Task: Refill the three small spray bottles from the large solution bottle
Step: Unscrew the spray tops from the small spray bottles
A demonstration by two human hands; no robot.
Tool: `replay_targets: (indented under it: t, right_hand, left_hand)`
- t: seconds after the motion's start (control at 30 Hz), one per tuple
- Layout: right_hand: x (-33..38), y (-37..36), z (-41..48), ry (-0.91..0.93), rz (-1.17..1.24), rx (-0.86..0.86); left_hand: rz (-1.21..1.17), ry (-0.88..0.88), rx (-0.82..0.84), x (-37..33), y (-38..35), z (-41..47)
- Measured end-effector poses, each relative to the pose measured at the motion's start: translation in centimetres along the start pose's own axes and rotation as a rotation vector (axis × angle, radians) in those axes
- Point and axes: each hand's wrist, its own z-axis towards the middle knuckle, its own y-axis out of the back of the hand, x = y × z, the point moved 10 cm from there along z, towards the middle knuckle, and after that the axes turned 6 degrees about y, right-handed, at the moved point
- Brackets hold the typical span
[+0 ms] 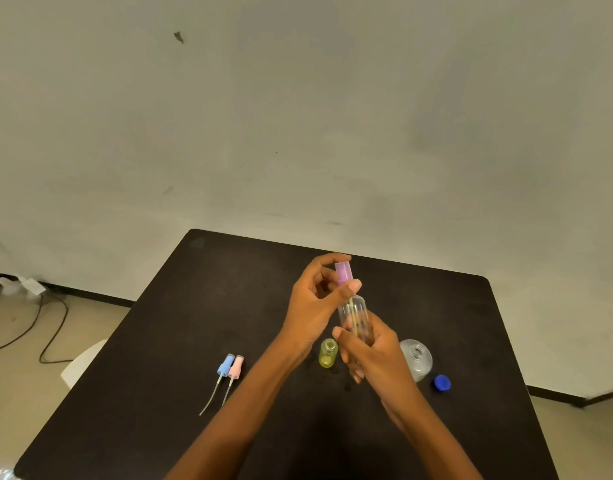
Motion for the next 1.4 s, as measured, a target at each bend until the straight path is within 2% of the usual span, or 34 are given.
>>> replay_targets:
  t: [0.13, 0.27, 0.37, 0.67, 0.97, 1.3, 1.4]
  right_hand:
    - [0.0, -0.2, 0.1, -0.002, -0.02, 0.004]
    - [0.4, -0.1, 0.2, 0.015, 0.031, 0.018]
    - [0.4, -0.1, 0.1, 0.015, 0.07, 0.024]
    - [-0.4, -0.7, 0.2, -0.011, -0.015, 0.032]
    - [0.3, -0.3, 0.6, 0.018, 0.074, 0.035]
    - [-0.2, -0.8, 0.6, 0.009, 0.039, 0.049]
    - [-0.2, -0.7, 0.8, 0.024, 0.043, 0.054]
  left_hand:
    - [0.085, 0.02, 0.007, 0.1, -0.2, 0.1]
    - [-0.134, 0.023, 0.125, -0.6, -0.1, 0.1]
    - [-0.133, 0.011, 0.161, -0.6, -0.1, 0.1]
    - [0.058, -0.015, 0.016, -0.2, 0.2, 0.8]
    - [-0.136, 0.016, 0.211, -0.3, 0.1, 0.5]
    - [0.009, 0.03, 0.032, 0.1, 0.7, 1.1]
    - [-0.066, 0.016, -0.042, -0.7, 1.6, 1.1]
